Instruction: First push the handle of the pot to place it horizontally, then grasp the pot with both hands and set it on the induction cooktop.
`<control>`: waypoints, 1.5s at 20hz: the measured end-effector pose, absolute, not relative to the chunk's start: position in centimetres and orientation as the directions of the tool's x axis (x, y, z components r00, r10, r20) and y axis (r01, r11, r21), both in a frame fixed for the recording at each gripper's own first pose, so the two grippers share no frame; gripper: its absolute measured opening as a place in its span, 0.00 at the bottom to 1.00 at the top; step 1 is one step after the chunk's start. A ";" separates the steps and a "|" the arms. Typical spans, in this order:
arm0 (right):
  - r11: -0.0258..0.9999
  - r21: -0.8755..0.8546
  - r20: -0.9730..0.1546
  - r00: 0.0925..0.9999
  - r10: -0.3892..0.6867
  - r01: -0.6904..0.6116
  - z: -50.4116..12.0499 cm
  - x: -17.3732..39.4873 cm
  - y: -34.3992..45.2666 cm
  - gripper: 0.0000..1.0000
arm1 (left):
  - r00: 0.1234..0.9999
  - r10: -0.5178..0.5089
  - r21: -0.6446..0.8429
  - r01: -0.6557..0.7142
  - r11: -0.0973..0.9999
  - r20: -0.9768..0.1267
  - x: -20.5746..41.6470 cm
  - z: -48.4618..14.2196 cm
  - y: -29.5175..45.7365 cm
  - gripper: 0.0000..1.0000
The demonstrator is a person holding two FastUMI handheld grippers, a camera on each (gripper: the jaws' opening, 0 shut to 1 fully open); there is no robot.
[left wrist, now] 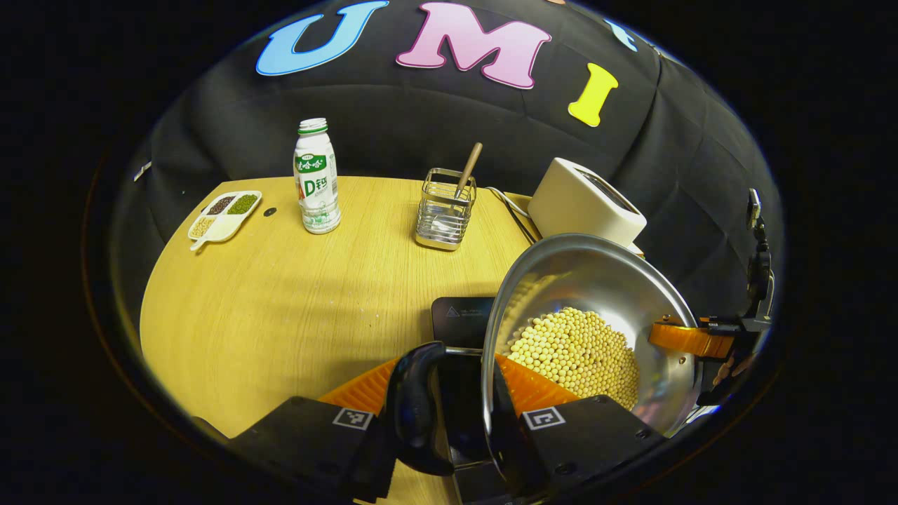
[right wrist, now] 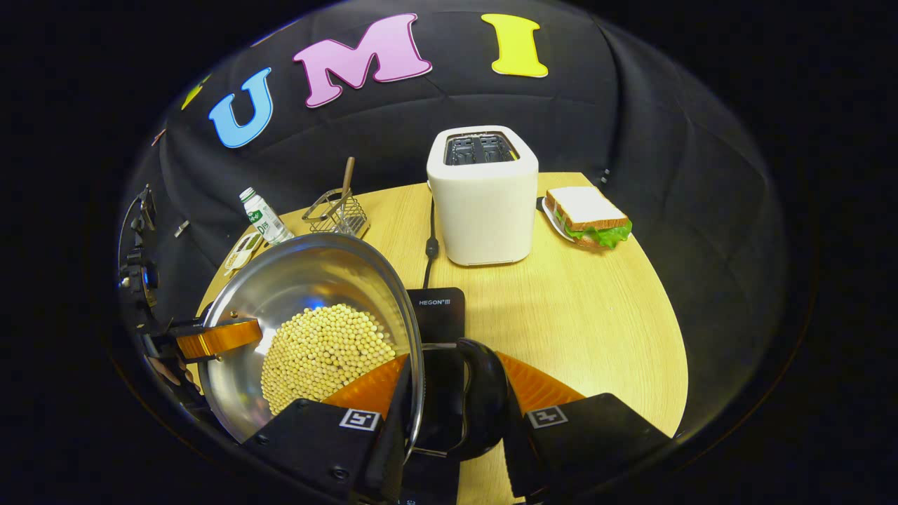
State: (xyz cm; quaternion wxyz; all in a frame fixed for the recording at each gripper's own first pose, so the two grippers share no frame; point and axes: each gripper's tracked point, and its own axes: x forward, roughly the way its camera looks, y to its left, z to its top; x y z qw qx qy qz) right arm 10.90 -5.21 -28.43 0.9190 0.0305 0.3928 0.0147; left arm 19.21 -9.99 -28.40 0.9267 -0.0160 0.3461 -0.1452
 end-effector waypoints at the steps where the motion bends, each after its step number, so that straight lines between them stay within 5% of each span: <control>1: 0.998 0.068 -0.724 0.688 0.052 -0.004 -28.7 11.0 -5.3 0.61 | 0.718 -0.279 -0.128 0.257 0.958 -0.638 19.3 -28.6 -10.1 0.63; 27: 0.996 0.087 -0.700 0.710 0.078 -0.024 -30.4 11.5 -5.5 0.64 | 0.685 -0.229 -0.134 0.190 0.973 -0.692 19.0 -30.9 -9.8 0.69; 30: 0.997 0.075 -0.723 0.687 0.068 -0.020 -30.6 10.5 -5.6 0.68 | 0.712 -0.149 -0.010 0.195 0.981 -0.686 18.9 -29.6 -8.8 0.82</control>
